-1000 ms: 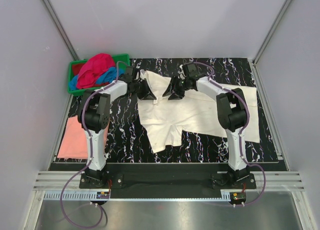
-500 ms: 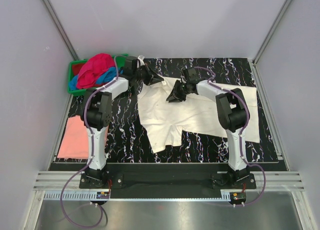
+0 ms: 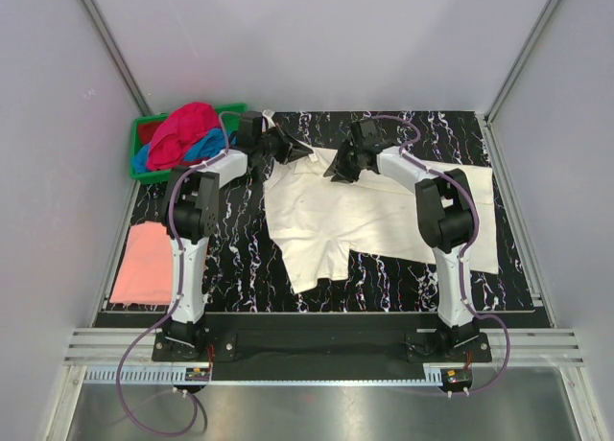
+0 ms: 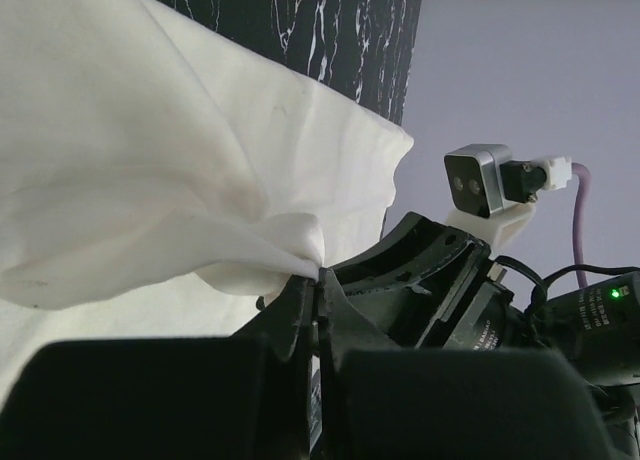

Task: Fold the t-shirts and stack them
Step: Fold the tshirt

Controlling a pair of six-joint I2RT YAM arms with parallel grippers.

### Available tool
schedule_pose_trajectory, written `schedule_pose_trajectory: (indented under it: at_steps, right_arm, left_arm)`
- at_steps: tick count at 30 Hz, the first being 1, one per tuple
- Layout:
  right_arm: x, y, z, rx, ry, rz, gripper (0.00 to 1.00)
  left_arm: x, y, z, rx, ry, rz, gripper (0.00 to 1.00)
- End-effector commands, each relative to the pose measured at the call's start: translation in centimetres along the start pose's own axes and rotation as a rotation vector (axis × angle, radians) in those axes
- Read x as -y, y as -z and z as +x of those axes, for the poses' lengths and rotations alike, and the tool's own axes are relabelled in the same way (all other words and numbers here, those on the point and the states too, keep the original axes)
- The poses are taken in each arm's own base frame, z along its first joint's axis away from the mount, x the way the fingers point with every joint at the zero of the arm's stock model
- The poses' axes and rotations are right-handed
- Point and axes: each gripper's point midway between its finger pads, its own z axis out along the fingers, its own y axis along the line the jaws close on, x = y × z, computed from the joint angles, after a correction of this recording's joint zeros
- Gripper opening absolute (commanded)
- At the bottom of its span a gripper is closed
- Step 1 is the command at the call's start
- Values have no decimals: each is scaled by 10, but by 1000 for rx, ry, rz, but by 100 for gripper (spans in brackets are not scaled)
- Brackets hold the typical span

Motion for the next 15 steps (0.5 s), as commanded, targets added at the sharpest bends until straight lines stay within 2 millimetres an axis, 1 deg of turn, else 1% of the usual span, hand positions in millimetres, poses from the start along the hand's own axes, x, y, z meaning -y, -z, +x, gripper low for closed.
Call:
schedule_pose_trajectory:
  at_steps: [1,5,7,8,9,12,15]
  right_arm:
    - [7,-8,-3,29,-46,56,39]
    - [11,-16,3,13,-72,54,39]
    - [11,-19,2,17,-83,50,39]
    - [15,-22,4,11,-91,58,39]
    - [13,-22,2,13,-91,61,39]
    - [19,-25,1,24,-101,78,39]
    - [20,-31,-1,37,-107,77,39]
  left_arm:
    - [30,3,-10,10,-60,88,0]
    - [30,2,-10,6,-55,90,0]
    - [28,1,-10,3,-53,88,0]
    - [29,1,-10,4,-56,89,0]
    - [29,1,-10,3,-55,88,0]
    - [29,0,-11,2,-52,89,0]
    - [27,0,-9,-4,-48,87,0]
